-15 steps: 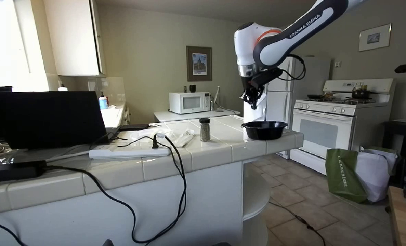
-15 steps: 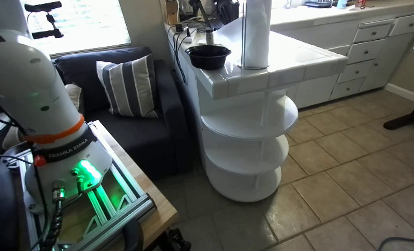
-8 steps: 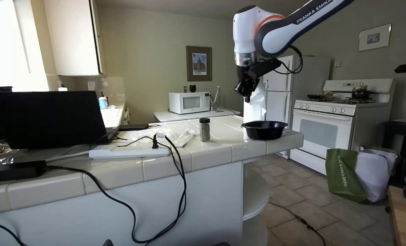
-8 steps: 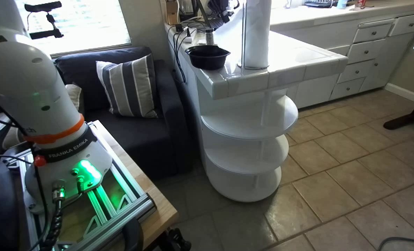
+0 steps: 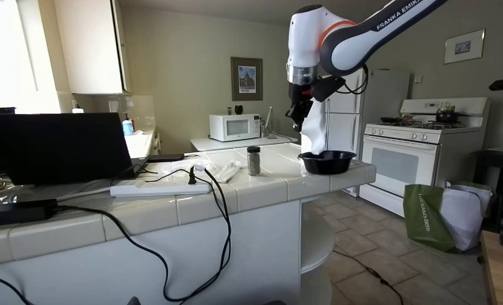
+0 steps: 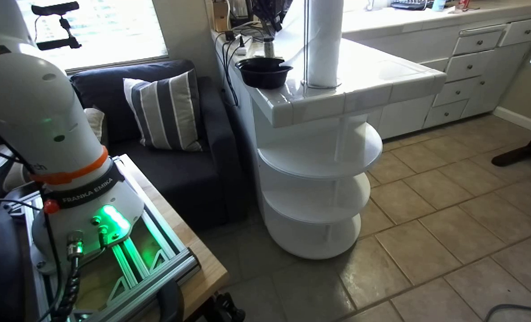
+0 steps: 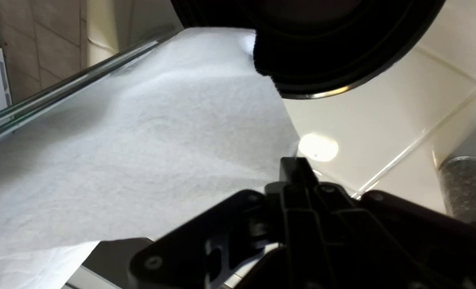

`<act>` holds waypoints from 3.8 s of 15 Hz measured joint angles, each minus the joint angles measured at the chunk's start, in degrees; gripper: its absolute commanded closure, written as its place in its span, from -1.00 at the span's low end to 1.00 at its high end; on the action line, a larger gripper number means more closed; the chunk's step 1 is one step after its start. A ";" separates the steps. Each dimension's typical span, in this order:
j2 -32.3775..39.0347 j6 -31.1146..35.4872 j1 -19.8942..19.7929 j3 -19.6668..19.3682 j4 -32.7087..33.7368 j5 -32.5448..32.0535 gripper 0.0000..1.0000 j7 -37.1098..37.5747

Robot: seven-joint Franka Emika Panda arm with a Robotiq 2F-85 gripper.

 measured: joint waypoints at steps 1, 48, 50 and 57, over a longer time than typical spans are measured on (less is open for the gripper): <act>-0.21 0.62 0.00 0.13 -0.67 0.00 1.00 -1.51; -21.45 -3.16 -2.93 4.41 -11.45 10.68 1.00 -9.77; -21.40 -2.38 -2.93 4.42 -12.11 10.68 1.00 -10.37; -18.94 -1.91 -2.91 5.04 -13.47 10.66 1.00 -12.64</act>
